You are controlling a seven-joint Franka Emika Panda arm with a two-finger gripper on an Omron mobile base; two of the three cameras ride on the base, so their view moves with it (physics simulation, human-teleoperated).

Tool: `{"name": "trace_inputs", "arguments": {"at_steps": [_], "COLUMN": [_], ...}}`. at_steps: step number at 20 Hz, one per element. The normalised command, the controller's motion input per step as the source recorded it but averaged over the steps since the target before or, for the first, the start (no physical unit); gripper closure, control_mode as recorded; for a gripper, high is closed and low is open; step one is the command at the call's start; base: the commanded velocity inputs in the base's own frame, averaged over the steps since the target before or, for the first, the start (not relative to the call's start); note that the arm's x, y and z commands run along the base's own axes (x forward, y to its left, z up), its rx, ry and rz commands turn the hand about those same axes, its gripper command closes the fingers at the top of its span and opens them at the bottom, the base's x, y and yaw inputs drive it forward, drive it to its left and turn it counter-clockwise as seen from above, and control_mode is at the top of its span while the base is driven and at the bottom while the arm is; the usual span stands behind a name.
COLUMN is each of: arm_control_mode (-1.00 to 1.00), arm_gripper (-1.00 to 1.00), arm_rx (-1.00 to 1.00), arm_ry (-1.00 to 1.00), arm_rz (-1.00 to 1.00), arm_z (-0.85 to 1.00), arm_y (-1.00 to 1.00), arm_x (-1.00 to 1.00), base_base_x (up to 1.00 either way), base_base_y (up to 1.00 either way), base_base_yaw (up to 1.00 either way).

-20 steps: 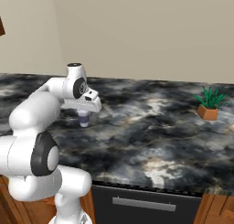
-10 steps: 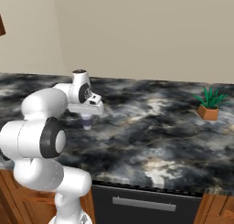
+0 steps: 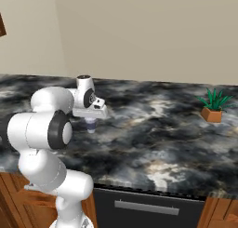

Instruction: Move the drinks to the dining counter.

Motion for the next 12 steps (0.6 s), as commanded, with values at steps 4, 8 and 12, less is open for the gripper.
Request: {"name": "trace_inputs", "arguments": {"at_steps": [4, 8, 12], "arm_control_mode": [-1.0, -1.0, -1.0], "arm_gripper": [1.0, 1.0, 1.0], "arm_rx": [0.0, 0.0, 0.0], "arm_ry": [0.0, 0.0, 0.0], "arm_rz": [0.02, 0.01, 0.0], "arm_z": [-0.03, -0.09, -0.18], "arm_y": [0.0, 0.0, 0.0], "arm_x": [0.05, 0.03, 0.05], "base_base_x": [0.0, 0.0, 0.0], "base_base_y": [0.0, 0.0, 0.0], "base_base_yaw": [0.0, 0.0, 0.0]}}
